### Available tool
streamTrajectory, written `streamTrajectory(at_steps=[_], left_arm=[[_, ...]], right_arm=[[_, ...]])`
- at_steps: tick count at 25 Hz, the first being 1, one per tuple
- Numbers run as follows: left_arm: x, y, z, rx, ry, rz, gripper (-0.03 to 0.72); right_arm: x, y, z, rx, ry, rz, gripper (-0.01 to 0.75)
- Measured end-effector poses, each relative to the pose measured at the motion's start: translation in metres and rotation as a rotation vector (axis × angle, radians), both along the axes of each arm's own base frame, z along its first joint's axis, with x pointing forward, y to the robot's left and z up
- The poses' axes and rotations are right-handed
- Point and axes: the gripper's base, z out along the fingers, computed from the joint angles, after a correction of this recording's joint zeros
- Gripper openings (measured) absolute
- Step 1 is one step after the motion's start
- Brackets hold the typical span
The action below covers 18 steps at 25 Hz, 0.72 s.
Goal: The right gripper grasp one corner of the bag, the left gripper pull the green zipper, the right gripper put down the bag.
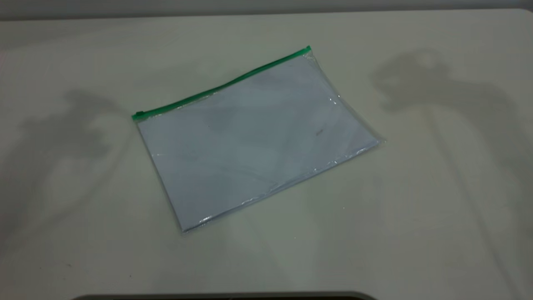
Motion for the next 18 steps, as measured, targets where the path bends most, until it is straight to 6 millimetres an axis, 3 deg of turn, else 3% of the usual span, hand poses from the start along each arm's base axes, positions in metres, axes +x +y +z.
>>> streamTrajectory(at_steps=[6, 9, 13, 16, 18], left_arm=[[-0.049, 0.008, 0.058, 0.005, -0.124, 0.066, 0.59], [-0.073, 0.01, 0.082, -0.011, -0.207, 0.08, 0.59], [-0.103, 0.013, 0.107, -0.043, -0.3, 0.117, 0.59], [-0.134, 0.016, 0.113, -0.044, -0.344, 0.12, 0.59], [-0.156, 0.019, 0.106, -0.044, -0.343, 0.134, 0.59]], right_arm=[[-0.068, -0.01, 0.084, 0.035, -0.132, -0.158, 0.575], [-0.111, -0.012, 0.108, 0.05, -0.178, -0.168, 0.575], [-0.17, -0.014, 0.113, 0.058, -0.188, -0.169, 0.575], [-0.208, -0.016, 0.098, 0.054, -0.154, -0.169, 0.575], [-0.235, -0.017, 0.087, 0.053, -0.139, -0.169, 0.575]])
